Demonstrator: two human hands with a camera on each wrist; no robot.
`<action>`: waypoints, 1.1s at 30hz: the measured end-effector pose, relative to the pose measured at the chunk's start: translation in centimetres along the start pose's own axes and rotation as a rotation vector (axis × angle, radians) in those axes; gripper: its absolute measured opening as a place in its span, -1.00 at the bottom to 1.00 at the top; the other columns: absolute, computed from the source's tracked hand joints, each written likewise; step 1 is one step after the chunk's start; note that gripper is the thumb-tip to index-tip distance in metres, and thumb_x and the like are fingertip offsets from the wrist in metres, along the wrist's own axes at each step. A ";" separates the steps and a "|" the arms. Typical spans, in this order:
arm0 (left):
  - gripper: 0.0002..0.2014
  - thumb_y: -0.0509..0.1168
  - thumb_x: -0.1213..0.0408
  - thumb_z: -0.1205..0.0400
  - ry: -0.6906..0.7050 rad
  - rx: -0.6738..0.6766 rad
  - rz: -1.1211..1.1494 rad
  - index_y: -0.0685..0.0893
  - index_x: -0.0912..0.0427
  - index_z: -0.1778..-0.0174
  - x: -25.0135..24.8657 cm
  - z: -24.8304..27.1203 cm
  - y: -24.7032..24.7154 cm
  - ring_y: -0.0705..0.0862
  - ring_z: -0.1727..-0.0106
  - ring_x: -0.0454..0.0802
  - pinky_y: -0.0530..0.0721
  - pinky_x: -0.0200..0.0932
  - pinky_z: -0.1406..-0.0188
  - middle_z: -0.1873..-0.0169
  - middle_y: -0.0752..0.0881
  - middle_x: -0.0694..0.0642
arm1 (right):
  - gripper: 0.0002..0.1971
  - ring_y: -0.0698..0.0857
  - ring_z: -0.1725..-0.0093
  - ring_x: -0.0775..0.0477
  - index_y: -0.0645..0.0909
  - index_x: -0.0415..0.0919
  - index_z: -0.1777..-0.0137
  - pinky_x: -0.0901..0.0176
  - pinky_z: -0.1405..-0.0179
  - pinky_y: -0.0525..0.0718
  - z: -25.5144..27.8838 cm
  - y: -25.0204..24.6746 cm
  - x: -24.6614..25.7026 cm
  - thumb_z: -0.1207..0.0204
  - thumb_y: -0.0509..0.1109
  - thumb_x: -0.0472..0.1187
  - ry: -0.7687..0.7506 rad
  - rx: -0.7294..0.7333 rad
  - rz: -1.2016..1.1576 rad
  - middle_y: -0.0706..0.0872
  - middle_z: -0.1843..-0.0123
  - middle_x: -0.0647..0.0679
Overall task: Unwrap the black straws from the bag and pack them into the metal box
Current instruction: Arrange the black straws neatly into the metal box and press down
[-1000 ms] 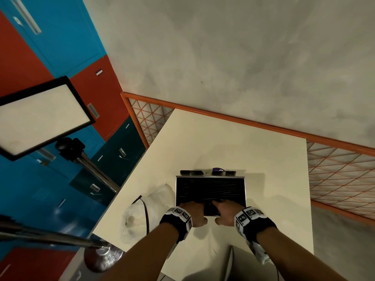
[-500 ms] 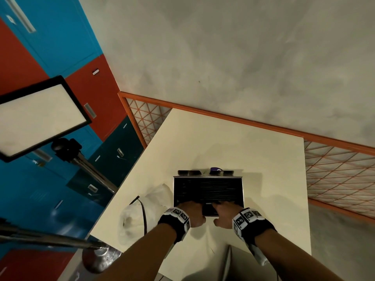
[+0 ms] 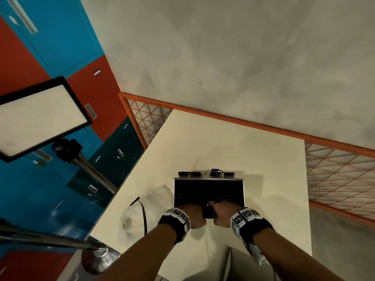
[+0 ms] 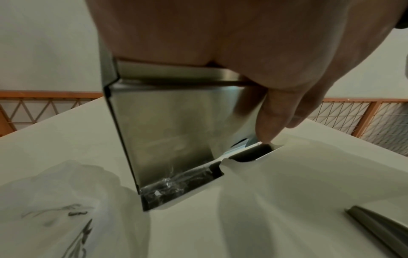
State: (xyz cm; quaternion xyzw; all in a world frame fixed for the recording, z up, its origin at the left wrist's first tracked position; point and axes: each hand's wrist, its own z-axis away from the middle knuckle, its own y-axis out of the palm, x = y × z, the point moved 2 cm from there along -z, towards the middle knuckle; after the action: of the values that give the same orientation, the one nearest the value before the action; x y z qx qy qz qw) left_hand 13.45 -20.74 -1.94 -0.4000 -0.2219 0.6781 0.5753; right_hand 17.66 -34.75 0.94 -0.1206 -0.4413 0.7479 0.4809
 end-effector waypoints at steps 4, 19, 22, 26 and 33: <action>-0.67 0.33 0.13 -0.58 -0.017 -0.047 -0.009 0.69 0.04 -0.27 -0.1 -0.5 -1.6 0.77 -0.13 0.21 0.74 -0.03 -0.10 -0.11 0.79 0.15 | -0.52 0.75 -0.08 -0.26 0.50 0.00 -0.37 -0.06 -0.06 0.75 -0.3 -1.5 -0.1 -0.42 0.41 -0.16 -0.023 -0.022 0.030 0.73 -0.16 -0.14; -0.62 0.47 -0.22 -0.43 0.100 -0.143 0.091 0.66 -0.17 -0.09 0.8 -1.9 -6.8 0.79 0.01 0.01 0.78 0.00 -0.06 0.04 0.80 -0.10 | -0.67 0.76 0.04 -0.08 0.67 0.03 -0.10 0.01 -0.02 0.74 -0.5 -7.0 -2.8 -0.32 0.54 -0.03 -0.067 -0.049 -0.129 0.79 0.03 0.01; -0.55 0.48 -0.32 -0.29 0.113 -0.091 0.094 0.65 -0.22 0.01 0.8 -2.2 -7.7 0.78 0.07 -0.04 0.79 0.00 -0.05 0.07 0.81 -0.14 | -0.74 0.76 0.13 -0.01 0.69 0.10 0.04 0.06 0.04 0.74 -0.2 -7.3 -3.2 -0.26 0.50 0.05 -0.077 -0.080 -0.242 0.79 0.14 0.08; -0.51 0.47 -0.40 -0.19 0.102 -0.094 0.158 0.72 -0.24 0.06 0.8 -2.1 -8.3 0.76 0.21 -0.19 0.80 -0.09 0.07 0.23 0.80 -0.21 | -0.70 0.75 0.20 0.19 0.74 0.13 0.05 0.29 0.16 0.67 0.4 -7.8 -4.2 -0.23 0.53 0.17 -0.080 -0.151 -0.442 0.79 0.21 0.15; -0.42 0.61 -0.24 -0.28 0.160 0.038 0.276 0.77 -0.10 -0.19 1.3 -2.8 -9.8 0.77 -0.06 -0.11 0.72 -0.04 -0.22 -0.03 0.84 -0.10 | -0.56 0.75 0.03 0.06 0.74 0.05 0.04 0.08 -0.10 0.64 1.2 -7.4 -5.4 -0.62 0.16 0.32 0.037 -0.450 -0.804 0.81 0.08 0.06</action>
State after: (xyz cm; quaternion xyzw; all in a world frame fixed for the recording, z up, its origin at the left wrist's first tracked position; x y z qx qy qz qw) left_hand 21.58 -17.64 3.52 -0.4684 -0.1053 0.7208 0.5000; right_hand 24.18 -38.73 6.03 -0.0545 -0.5959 0.3854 0.7024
